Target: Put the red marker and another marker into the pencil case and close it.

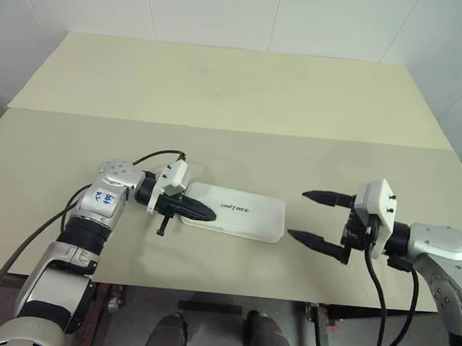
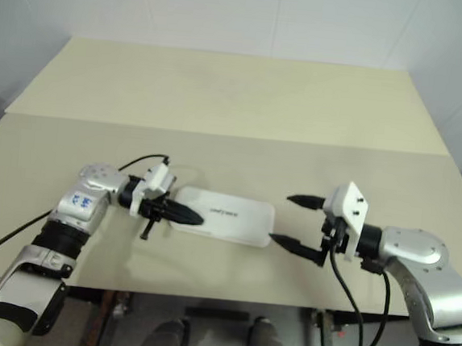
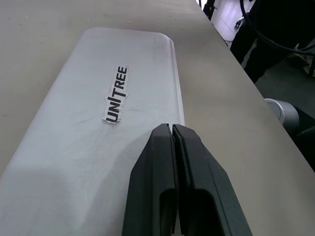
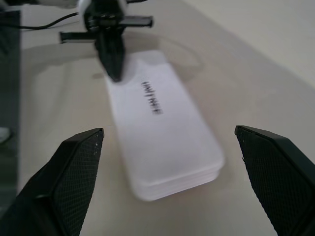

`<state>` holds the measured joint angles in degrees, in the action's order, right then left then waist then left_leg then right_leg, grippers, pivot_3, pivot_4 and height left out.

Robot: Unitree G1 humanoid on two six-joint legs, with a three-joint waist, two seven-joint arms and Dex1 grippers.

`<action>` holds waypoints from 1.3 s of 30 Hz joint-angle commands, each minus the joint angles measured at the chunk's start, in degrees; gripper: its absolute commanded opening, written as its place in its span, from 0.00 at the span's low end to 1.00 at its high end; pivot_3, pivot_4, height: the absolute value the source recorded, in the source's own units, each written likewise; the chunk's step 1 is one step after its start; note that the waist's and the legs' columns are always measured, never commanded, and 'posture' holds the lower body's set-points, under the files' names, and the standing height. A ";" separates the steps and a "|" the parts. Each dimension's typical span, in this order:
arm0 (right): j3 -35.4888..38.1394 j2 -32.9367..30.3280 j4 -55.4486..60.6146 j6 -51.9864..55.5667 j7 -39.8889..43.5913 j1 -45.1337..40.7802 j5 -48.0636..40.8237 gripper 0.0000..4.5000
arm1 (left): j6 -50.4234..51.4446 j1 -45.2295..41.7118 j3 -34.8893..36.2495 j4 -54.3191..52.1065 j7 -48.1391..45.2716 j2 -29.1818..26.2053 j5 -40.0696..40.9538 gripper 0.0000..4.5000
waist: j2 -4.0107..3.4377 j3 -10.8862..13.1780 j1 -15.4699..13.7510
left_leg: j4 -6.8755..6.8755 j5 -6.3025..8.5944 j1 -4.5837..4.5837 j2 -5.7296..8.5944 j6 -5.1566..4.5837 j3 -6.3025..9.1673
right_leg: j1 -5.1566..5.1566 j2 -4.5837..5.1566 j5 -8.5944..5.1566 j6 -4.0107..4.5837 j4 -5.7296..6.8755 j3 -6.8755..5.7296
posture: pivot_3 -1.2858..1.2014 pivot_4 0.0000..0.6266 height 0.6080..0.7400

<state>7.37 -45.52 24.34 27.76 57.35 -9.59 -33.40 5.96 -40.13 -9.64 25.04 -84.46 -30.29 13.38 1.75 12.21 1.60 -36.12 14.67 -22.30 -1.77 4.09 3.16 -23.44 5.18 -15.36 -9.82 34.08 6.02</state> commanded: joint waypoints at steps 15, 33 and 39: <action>3.42 -1.26 5.09 1.43 -1.59 1.30 -3.69 1.00 | 8.26 -1.16 -6.73 -4.01 5.12 1.86 -4.55 0.01 | 0.00 -0.04 -0.03 | -0.14 -0.08 0.09 0.00 -0.09 -0.01 | 0.20 -0.01 -0.15 0.53 -0.18 0.03 | 0.52 0.24 1.00; 4.79 -1.19 -2.33 -3.70 -0.63 -1.51 -1.40 1.00 | 20.74 7.86 19.48 -20.52 13.41 -5.41 16.97 0.14 | 0.02 -0.02 0.08 | 0.08 -0.02 -0.01 -0.02 -0.01 -0.01 | -0.03 0.00 0.10 0.04 -0.10 0.00 | 0.52 0.24 1.00; 5.45 -2.00 -4.66 -6.25 1.12 -1.68 -0.77 1.00 | 21.36 12.56 21.97 -22.91 11.84 -10.29 19.15 0.61 | 0.02 -0.02 0.02 | 0.05 -0.01 -0.01 -0.01 -0.01 -0.02 | 0.00 0.03 0.00 0.23 -0.13 -0.01 | 0.52 0.24 1.00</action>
<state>10.07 -46.59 19.40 22.96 57.46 -10.70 -33.74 28.15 -28.30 11.25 4.13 -72.19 -39.64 31.30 1.77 12.19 1.62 -36.07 14.66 -22.31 -1.78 4.08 3.14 -23.44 5.21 -15.42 -9.48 33.95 6.01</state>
